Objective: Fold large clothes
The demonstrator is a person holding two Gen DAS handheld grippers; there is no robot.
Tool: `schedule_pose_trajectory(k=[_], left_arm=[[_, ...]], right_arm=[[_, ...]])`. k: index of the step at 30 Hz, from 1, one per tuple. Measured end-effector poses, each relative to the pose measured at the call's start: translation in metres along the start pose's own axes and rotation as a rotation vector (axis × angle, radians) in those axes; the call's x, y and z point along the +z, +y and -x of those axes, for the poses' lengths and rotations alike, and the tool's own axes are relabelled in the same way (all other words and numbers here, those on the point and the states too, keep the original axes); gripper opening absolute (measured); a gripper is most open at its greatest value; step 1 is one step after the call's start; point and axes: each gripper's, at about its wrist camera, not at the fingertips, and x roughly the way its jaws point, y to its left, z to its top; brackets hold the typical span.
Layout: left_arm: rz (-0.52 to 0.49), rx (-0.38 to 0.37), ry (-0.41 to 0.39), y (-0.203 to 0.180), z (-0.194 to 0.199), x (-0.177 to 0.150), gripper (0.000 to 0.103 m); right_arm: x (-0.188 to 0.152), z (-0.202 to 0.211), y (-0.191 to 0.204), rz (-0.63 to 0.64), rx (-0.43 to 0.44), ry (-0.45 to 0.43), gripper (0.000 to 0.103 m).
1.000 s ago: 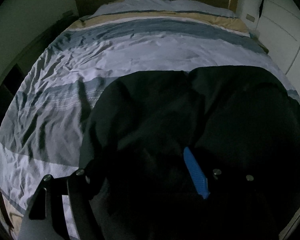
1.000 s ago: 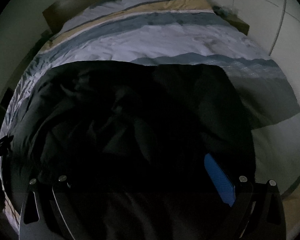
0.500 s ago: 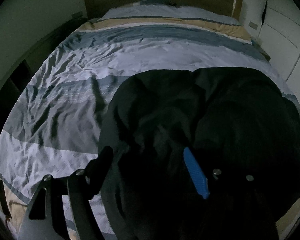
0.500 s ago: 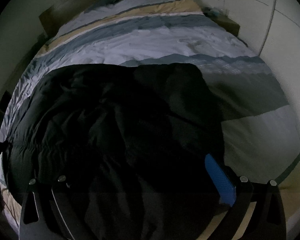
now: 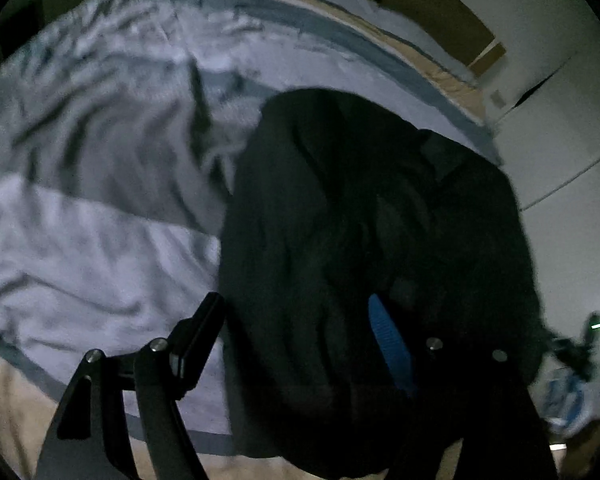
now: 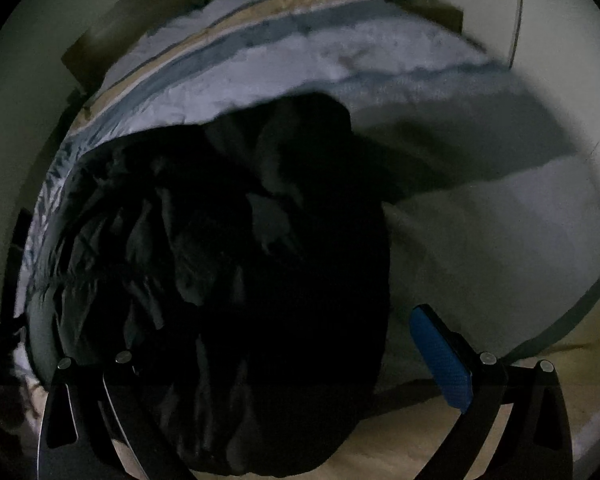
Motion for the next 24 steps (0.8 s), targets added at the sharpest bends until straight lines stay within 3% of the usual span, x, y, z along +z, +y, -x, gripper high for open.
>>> schedule_pose_trajectory(k=[3,4,12,16,21,24], left_arm=[[0.049,-0.063,0.029,0.014,-0.014,-0.003,0.074],[0.059,-0.077,0.039,0.019,-0.021,-0.004,0.08],[0.059,-0.196,0.123,0.028,-0.065,0.0,0.089],[0.098,-0.297,0.174,0.035,-0.091,0.002,0.098],[0.175,-0.406,0.191,0.046,-0.11,0.001,0.102],[0.209,-0.477,0.202,0.046,-0.118,0.0,0.103]], right_arm=[[-0.003,-0.019,-0.011,-0.004,0.037,0.049,0.103],[-0.004,-0.029,-0.016,-0.018,0.071,0.071,0.103],[0.001,-0.084,-0.039,-0.112,0.288,0.171,0.103],[0.0,-0.114,-0.046,-0.155,0.4,0.225,0.103],[-0.002,-0.126,-0.046,-0.146,0.462,0.222,0.103],[-0.001,-0.137,-0.029,-0.113,0.575,0.272,0.103]])
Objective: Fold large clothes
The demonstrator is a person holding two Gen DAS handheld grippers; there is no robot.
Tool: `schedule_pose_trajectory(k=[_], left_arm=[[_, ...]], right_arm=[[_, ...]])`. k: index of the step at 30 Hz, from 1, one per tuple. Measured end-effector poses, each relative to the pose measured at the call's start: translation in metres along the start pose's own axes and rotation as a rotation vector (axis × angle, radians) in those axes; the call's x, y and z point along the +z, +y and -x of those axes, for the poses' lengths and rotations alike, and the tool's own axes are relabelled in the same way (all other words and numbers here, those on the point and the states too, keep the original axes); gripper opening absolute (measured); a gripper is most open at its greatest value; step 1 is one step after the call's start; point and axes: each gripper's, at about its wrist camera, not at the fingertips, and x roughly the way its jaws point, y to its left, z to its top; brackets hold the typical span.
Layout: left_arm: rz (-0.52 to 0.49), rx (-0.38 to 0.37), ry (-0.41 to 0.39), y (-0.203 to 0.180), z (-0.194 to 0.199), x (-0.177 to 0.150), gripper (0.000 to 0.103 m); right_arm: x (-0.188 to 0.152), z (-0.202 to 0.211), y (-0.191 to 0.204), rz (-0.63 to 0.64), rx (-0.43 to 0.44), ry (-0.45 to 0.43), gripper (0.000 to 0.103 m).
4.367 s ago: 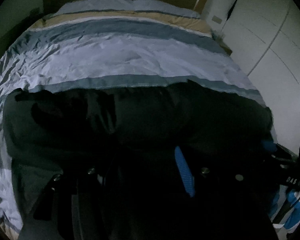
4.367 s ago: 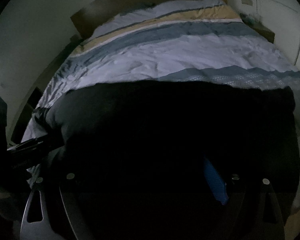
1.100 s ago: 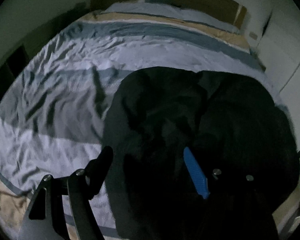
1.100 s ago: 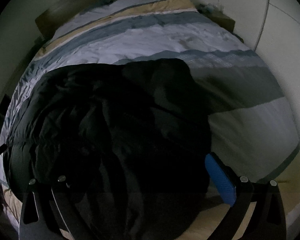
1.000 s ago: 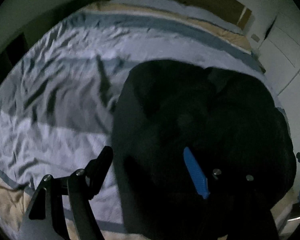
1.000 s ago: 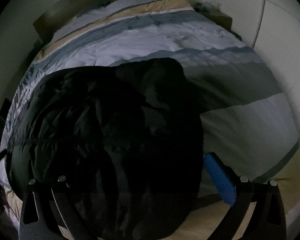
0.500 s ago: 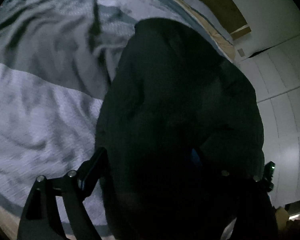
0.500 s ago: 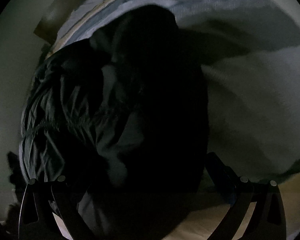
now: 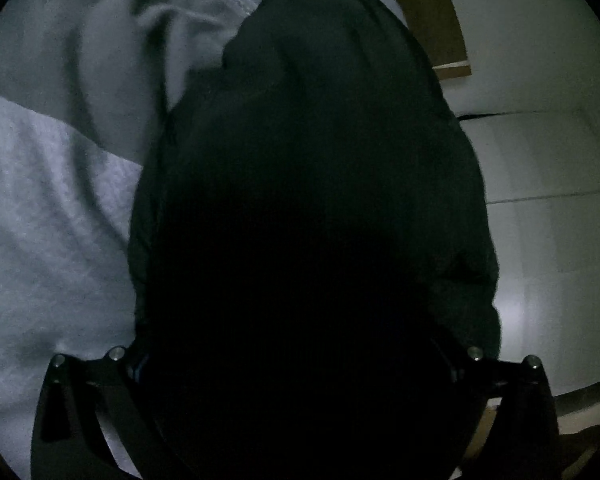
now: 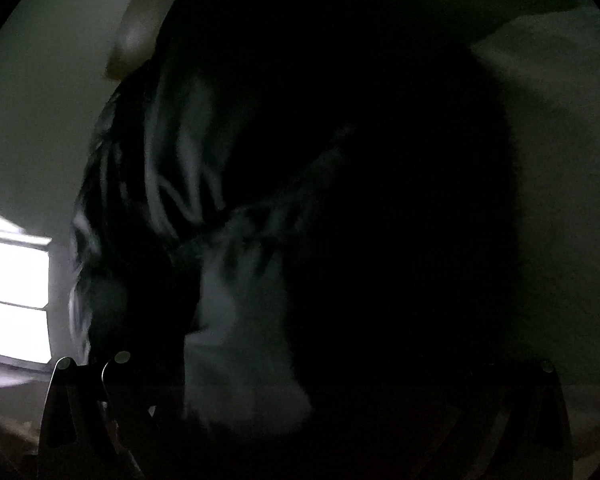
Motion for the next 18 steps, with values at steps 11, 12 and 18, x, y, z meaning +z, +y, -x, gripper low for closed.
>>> schedule_pose_trajectory(k=[11,12,18], left_arm=[[0.005,-0.079,0.015,-0.011,-0.028,-0.005,0.103],[0.0,-0.062,0.007,-0.013,-0.029,-0.006,0.103],[-0.026,-0.023,-0.03,-0.031,-0.035,-0.014,0.101]], right_arm=[[0.006,-0.027,0.004,0.032,0.115,0.007,0.103],[0.005,-0.028,0.004,0.032,0.112,0.0,0.103],[0.005,-0.031,0.011,0.02,0.096,-0.029,0.102]])
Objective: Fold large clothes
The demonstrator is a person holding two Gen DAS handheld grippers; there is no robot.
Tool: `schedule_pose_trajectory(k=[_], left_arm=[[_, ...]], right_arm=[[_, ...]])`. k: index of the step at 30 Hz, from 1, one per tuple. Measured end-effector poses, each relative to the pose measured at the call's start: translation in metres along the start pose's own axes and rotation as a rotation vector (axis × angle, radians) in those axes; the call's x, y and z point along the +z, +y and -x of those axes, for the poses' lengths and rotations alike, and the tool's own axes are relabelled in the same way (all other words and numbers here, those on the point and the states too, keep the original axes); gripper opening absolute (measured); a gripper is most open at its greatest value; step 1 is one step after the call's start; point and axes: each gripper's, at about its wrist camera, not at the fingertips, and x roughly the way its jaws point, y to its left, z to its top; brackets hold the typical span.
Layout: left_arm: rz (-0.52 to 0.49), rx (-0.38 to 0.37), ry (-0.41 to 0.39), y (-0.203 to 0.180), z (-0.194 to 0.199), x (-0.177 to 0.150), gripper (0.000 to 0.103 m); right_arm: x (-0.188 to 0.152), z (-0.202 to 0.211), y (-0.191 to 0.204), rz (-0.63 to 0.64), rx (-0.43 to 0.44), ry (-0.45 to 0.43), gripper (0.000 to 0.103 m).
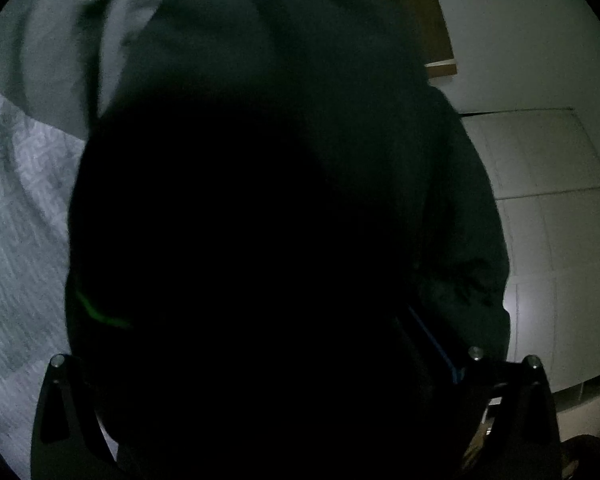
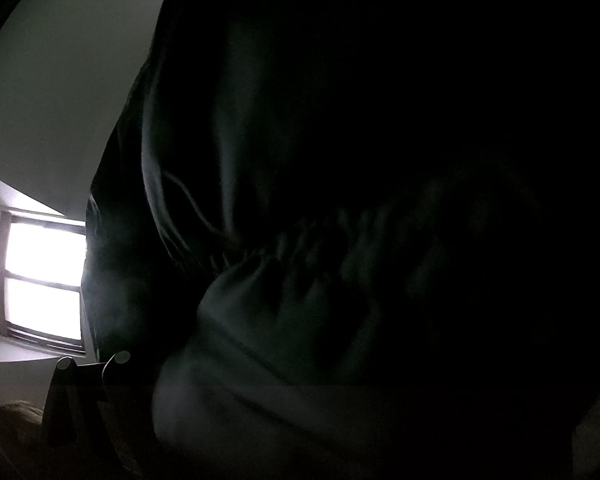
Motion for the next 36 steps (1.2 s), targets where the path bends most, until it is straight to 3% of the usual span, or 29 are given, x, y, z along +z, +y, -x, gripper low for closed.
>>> schedule_pose_trajectory(k=[1,2,3,4,6,10,15,22,29,36], left_arm=[[-0.005,0.013,-0.015,-0.003,0.0,-0.002,0.097],[-0.006,0.021,-0.034,-0.006,0.0,-0.004,0.092],[-0.001,0.018,-0.051,-0.008,0.002,-0.007,0.078],[0.017,0.003,-0.082,-0.011,0.007,-0.009,0.063],[0.039,-0.003,-0.127,-0.014,0.013,-0.012,0.046],[0.019,-0.001,-0.164,-0.032,0.02,-0.014,0.028],[-0.047,-0.035,-0.186,-0.064,0.03,-0.01,0.021],[-0.132,-0.099,-0.213,-0.104,0.045,-0.011,0.02],[-0.143,-0.161,-0.236,-0.125,0.076,-0.031,0.02],[-0.145,-0.19,-0.231,-0.108,0.106,-0.07,0.02]], right_arm=[[-0.001,0.0,0.003,0.002,-0.002,-0.012,0.099],[-0.005,0.002,0.006,0.003,0.003,-0.025,0.087],[-0.007,0.004,0.009,0.003,0.004,-0.041,0.073],[-0.01,0.009,0.013,0.01,-0.003,-0.054,0.067],[-0.011,0.011,0.023,0.031,-0.019,-0.072,0.051],[-0.009,0.018,0.051,0.094,-0.049,-0.1,0.035],[-0.005,0.024,0.092,0.172,-0.066,-0.151,0.029],[-0.008,0.046,0.151,0.299,-0.057,-0.213,0.026],[-0.029,0.093,0.162,0.359,0.01,-0.234,0.025],[-0.068,0.12,0.14,0.341,0.015,-0.209,0.025]])
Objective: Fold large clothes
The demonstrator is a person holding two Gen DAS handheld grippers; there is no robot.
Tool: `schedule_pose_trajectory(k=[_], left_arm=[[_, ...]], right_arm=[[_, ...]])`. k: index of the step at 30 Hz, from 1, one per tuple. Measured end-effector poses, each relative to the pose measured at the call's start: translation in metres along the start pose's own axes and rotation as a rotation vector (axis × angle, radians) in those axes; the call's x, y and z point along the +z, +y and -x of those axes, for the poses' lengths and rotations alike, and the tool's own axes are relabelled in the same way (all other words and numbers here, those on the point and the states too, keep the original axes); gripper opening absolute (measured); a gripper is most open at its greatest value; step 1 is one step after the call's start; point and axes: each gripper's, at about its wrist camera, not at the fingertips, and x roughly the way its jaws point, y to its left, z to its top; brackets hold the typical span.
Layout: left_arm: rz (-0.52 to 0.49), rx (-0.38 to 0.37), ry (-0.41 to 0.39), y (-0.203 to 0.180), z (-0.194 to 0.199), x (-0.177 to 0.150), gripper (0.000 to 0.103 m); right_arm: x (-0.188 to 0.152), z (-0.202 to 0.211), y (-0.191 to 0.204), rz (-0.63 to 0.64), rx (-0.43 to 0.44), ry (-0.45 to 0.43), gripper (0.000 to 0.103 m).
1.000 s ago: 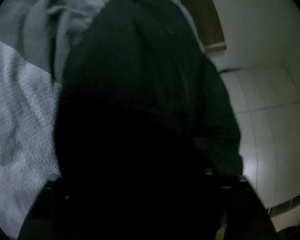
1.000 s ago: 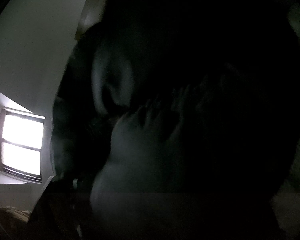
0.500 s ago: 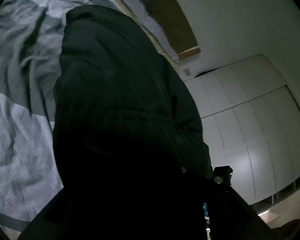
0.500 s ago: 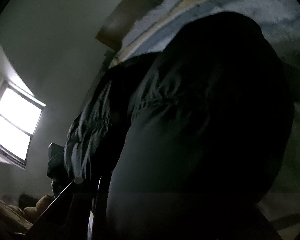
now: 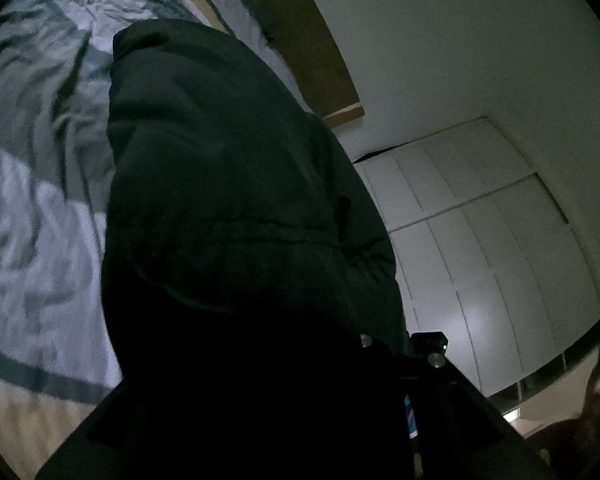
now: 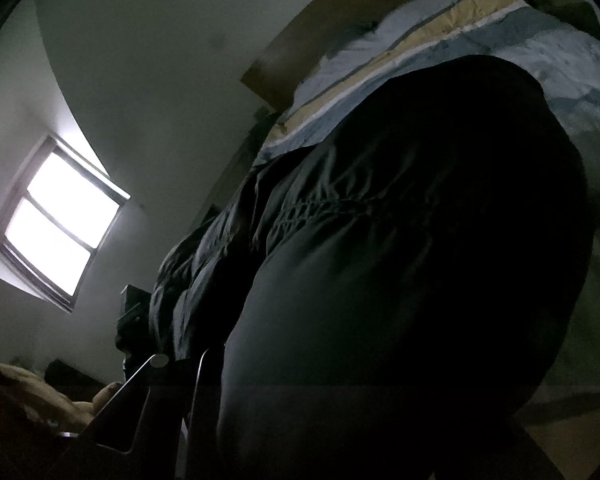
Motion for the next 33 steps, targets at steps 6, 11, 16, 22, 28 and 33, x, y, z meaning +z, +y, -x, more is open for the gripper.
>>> schedule_pose_trajectory(k=[6,11,16,22,28,33], left_arm=[[-0.032,0.253,0.085,0.051,-0.032,-0.032,0.022],[-0.074,0.377,0.115,0.07,-0.048,-0.029,0.045],[-0.124,0.409,0.138,0.069,-0.048,-0.014,0.05],[-0.135,0.427,0.07,0.037,0.02,-0.028,0.056],[-0.203,0.481,-0.052,0.046,0.035,-0.044,0.057],[-0.317,0.577,-0.194,0.034,0.046,-0.07,0.057]], right_arm=[[-0.043,-0.011,-0.048,-0.049,-0.164,0.085,0.03],[-0.063,-0.007,-0.079,-0.099,-0.292,0.073,0.052],[-0.073,0.007,-0.082,-0.082,-0.39,0.08,0.077],[-0.077,0.038,-0.095,-0.08,-0.468,0.024,0.095],[-0.095,0.069,-0.101,-0.038,-0.483,-0.066,0.102],[-0.087,0.068,-0.102,0.026,-0.471,-0.158,0.102]])
